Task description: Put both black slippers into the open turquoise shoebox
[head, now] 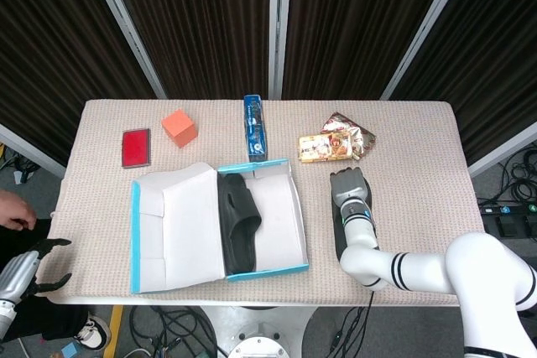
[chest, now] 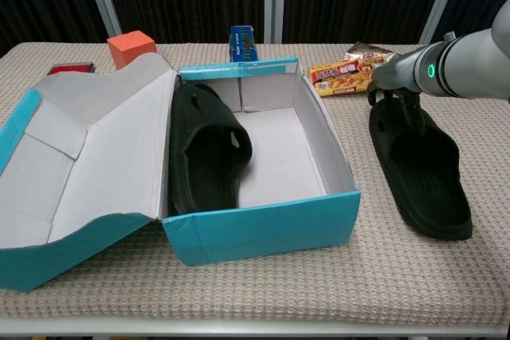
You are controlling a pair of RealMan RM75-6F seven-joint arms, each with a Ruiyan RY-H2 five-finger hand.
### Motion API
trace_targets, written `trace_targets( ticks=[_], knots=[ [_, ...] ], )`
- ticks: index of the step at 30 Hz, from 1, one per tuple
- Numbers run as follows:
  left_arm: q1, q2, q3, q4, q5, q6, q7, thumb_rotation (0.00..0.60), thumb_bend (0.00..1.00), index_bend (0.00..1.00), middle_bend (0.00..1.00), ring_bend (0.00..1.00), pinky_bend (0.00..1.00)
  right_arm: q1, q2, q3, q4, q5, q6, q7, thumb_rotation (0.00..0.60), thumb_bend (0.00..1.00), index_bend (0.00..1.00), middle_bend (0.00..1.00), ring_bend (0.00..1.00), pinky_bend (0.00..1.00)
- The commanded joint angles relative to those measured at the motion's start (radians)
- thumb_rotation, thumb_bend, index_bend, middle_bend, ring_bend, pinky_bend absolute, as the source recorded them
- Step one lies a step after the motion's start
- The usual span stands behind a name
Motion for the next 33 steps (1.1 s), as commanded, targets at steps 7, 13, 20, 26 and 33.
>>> trace_targets(
  ticks=[7, 13, 20, 26, 33],
  knots=[
    [-0.002, -0.001, -0.001, 0.000, -0.001, -0.003, -0.004, 0.600, 0.26, 0.26, 0.24, 0.13, 0.26, -0.015, 0.000, 0.010, 0.000, -0.021, 0.012, 0.003, 0.600, 0.03, 0.33, 0.36, 0.25, 0.36],
    [-0.002, -0.002, -0.002, 0.003, -0.001, -0.001, -0.004, 0.600, 0.26, 0.26, 0.24, 0.13, 0.26, -0.031, -0.003, 0.018, 0.001, -0.048, 0.021, 0.016, 0.600, 0.03, 0.40, 0.39, 0.30, 0.42],
    [-0.003, -0.003, -0.001, 0.002, -0.002, -0.005, 0.000, 0.600, 0.26, 0.26, 0.24, 0.13, 0.26, -0.053, 0.002, 0.026, -0.001, -0.085, 0.020, 0.042, 0.600, 0.06, 0.46, 0.44, 0.35, 0.49],
    [-0.004, -0.002, -0.002, -0.001, -0.001, -0.003, 0.004, 0.600, 0.26, 0.26, 0.24, 0.13, 0.26, -0.077, 0.029, 0.043, -0.028, -0.132, 0.018, 0.089, 0.600, 0.08, 0.48, 0.45, 0.36, 0.50],
    [-0.005, -0.001, -0.001, -0.010, 0.000, -0.003, 0.017, 0.600, 0.26, 0.26, 0.24, 0.13, 0.26, -0.129, 0.100, 0.084, -0.102, -0.256, 0.006, 0.220, 0.600, 0.09, 0.50, 0.46, 0.38, 0.52]
  ],
)
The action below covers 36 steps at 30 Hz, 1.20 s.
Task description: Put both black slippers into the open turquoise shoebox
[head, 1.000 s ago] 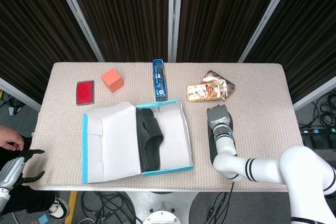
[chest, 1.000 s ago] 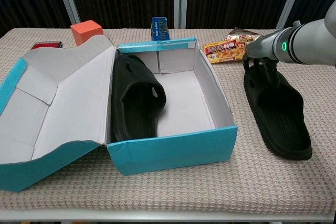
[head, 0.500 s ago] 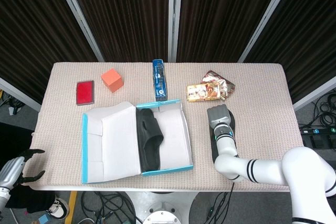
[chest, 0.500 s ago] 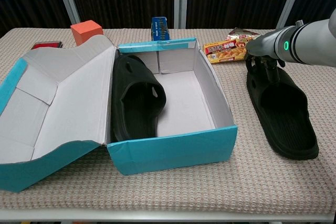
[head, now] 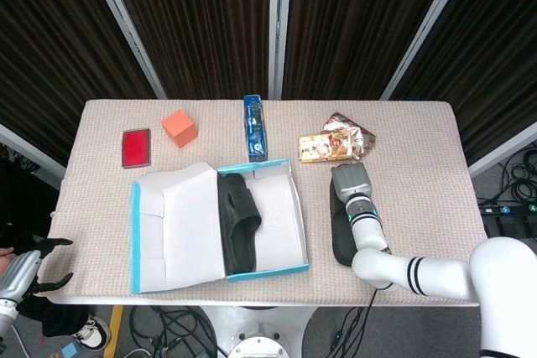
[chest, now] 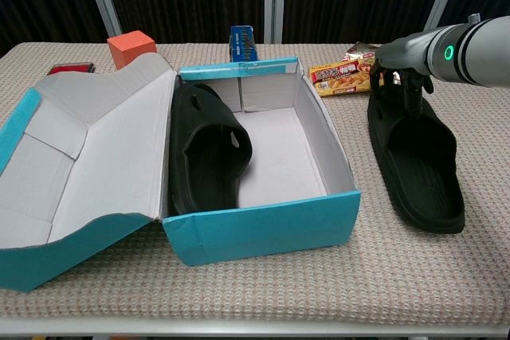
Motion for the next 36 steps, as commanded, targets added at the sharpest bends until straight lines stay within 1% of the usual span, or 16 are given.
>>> trace_targets(
  ticks=[1, 4, 8, 15, 18, 20, 24, 27, 31, 36],
  knots=[
    [-0.001, 0.001, 0.000, -0.004, 0.001, 0.000, 0.005, 0.600, 0.26, 0.26, 0.24, 0.13, 0.26, -0.035, 0.048, 0.029, -0.047, -0.067, -0.018, 0.080, 0.600, 0.09, 0.50, 0.46, 0.38, 0.52],
    [-0.001, 0.003, 0.000, -0.009, 0.001, 0.000, 0.012, 0.600, 0.26, 0.26, 0.24, 0.13, 0.26, -0.058, 0.096, 0.051, -0.091, -0.114, -0.037, 0.144, 0.600, 0.09, 0.50, 0.47, 0.38, 0.52],
    [-0.003, 0.008, -0.001, -0.018, -0.001, -0.001, 0.018, 0.600, 0.26, 0.26, 0.24, 0.13, 0.26, -0.083, 0.168, 0.082, -0.173, -0.191, -0.026, 0.215, 0.600, 0.09, 0.50, 0.47, 0.38, 0.52],
    [-0.014, 0.008, -0.003, -0.032, 0.000, -0.012, 0.037, 0.600, 0.26, 0.26, 0.24, 0.13, 0.26, -0.121, 0.313, 0.132, -0.371, -0.329, 0.038, 0.299, 0.600, 0.09, 0.51, 0.47, 0.38, 0.52],
    [-0.018, 0.007, -0.004, -0.037, 0.001, -0.015, 0.042, 0.600, 0.26, 0.26, 0.24, 0.13, 0.26, -0.141, 0.345, 0.159, -0.429, -0.397, 0.057, 0.356, 0.600, 0.09, 0.52, 0.48, 0.38, 0.52],
    [-0.019, 0.007, -0.005, -0.040, 0.000, -0.014, 0.046, 0.600, 0.26, 0.26, 0.24, 0.13, 0.26, -0.156, 0.349, 0.175, -0.444, -0.445, 0.057, 0.408, 0.600, 0.10, 0.52, 0.48, 0.39, 0.52],
    [-0.018, 0.013, -0.011, -0.046, -0.007, -0.009, 0.047, 0.600, 0.26, 0.26, 0.24, 0.13, 0.26, -0.192, 0.306, 0.192, -0.413, -0.577, 0.057, 0.534, 0.600, 0.10, 0.52, 0.48, 0.39, 0.52],
    [-0.016, 0.019, -0.015, -0.051, -0.014, -0.006, 0.038, 0.600, 0.26, 0.26, 0.24, 0.13, 0.26, -0.208, 0.257, 0.190, -0.366, -0.638, 0.026, 0.625, 0.600, 0.10, 0.52, 0.48, 0.39, 0.52],
    [-0.011, 0.027, -0.015, -0.053, -0.017, -0.001, 0.021, 0.600, 0.26, 0.26, 0.24, 0.13, 0.26, -0.222, 0.192, 0.183, -0.293, -0.704, -0.021, 0.734, 0.600, 0.10, 0.52, 0.48, 0.39, 0.52],
    [-0.008, 0.026, -0.018, -0.050, -0.018, 0.006, 0.026, 0.600, 0.26, 0.26, 0.24, 0.13, 0.26, -0.233, 0.128, 0.180, -0.201, -0.744, -0.113, 0.879, 0.600, 0.10, 0.52, 0.48, 0.39, 0.52]
  ],
)
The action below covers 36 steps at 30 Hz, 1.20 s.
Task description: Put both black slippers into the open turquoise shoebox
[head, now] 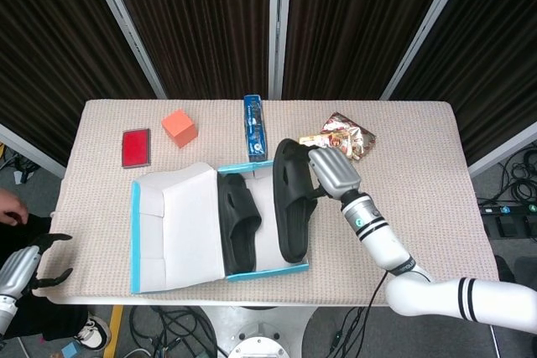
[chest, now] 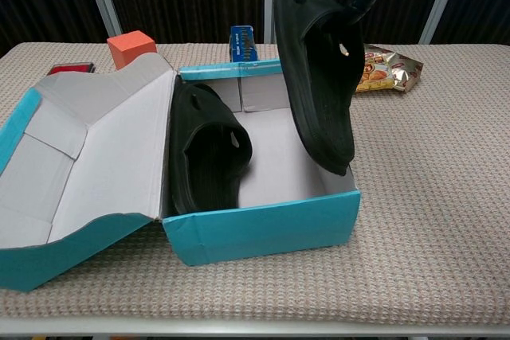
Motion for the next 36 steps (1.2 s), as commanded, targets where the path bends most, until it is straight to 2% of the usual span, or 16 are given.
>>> trace_targets(
  ticks=[1, 6, 15, 20, 28, 36],
  knots=[
    [0.001, -0.002, -0.001, 0.001, 0.000, 0.002, 0.003, 0.600, 0.26, 0.26, 0.24, 0.13, 0.26, -0.018, -0.062, 0.001, 0.087, -0.046, -0.083, 0.124, 0.600, 0.10, 0.52, 0.48, 0.39, 0.52],
    [0.004, -0.013, -0.005, 0.015, 0.004, 0.020, 0.040, 0.600, 0.26, 0.26, 0.24, 0.13, 0.26, -0.033, -0.103, 0.016, 0.183, -0.092, -0.185, 0.290, 0.600, 0.10, 0.52, 0.48, 0.39, 0.52],
    [0.007, -0.030, -0.022, 0.029, -0.002, 0.044, 0.096, 0.600, 0.26, 0.26, 0.24, 0.13, 0.26, -0.045, -0.159, 0.049, 0.266, -0.246, -0.229, 0.483, 0.600, 0.09, 0.52, 0.48, 0.39, 0.52],
    [0.008, -0.029, -0.026, 0.028, -0.009, 0.045, 0.097, 0.600, 0.26, 0.26, 0.24, 0.13, 0.26, -0.037, -0.178, 0.055, 0.287, -0.279, -0.231, 0.512, 0.600, 0.09, 0.52, 0.48, 0.39, 0.52],
    [0.012, -0.036, -0.027, 0.042, -0.009, 0.047, 0.091, 0.600, 0.26, 0.26, 0.24, 0.13, 0.26, -0.030, -0.202, 0.038, 0.346, -0.277, -0.260, 0.530, 0.600, 0.09, 0.52, 0.48, 0.39, 0.52],
    [0.015, -0.046, -0.030, 0.056, -0.006, 0.059, 0.086, 0.600, 0.26, 0.26, 0.24, 0.13, 0.26, -0.009, -0.233, 0.024, 0.402, -0.286, -0.278, 0.508, 0.600, 0.09, 0.52, 0.48, 0.39, 0.52]
  ],
)
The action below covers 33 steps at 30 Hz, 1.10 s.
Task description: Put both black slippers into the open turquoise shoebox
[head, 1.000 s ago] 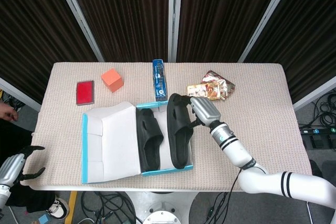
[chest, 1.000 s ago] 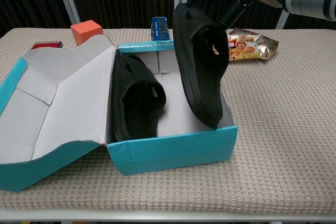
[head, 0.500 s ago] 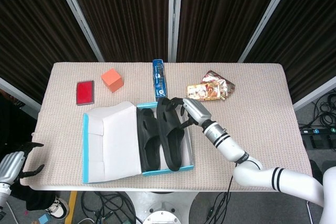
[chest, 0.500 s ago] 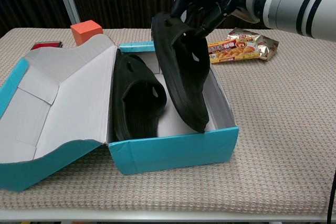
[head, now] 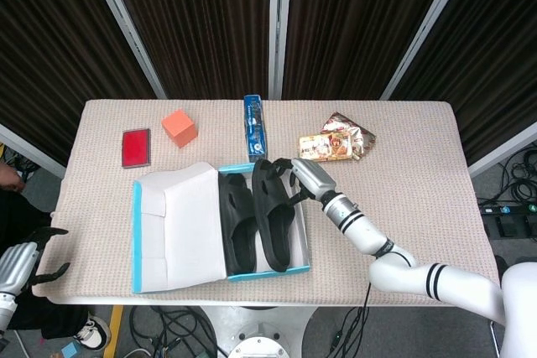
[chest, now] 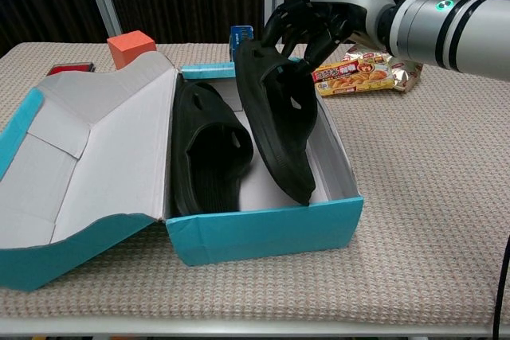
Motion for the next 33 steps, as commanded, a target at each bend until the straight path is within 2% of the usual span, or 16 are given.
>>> trace_targets(
  ticks=[1, 18, 33],
  knots=[
    [0.002, -0.001, -0.002, 0.001, 0.000, 0.007, -0.003, 0.600, 0.26, 0.26, 0.24, 0.13, 0.26, 0.011, -0.015, -0.006, 0.018, -0.004, -0.003, -0.019, 0.600, 0.09, 0.52, 0.48, 0.39, 0.52],
    [0.014, -0.020, -0.007, 0.034, -0.004, 0.021, -0.017, 0.600, 0.26, 0.26, 0.24, 0.13, 0.26, 0.042, -0.089, -0.053, 0.114, -0.019, 0.031, -0.176, 0.600, 0.10, 0.53, 0.48, 0.39, 0.52],
    [0.017, -0.028, -0.004, 0.052, -0.003, 0.015, -0.034, 0.600, 0.26, 0.26, 0.24, 0.13, 0.26, 0.051, -0.126, -0.073, 0.159, 0.008, 0.005, -0.230, 0.600, 0.10, 0.53, 0.48, 0.39, 0.52]
  ],
)
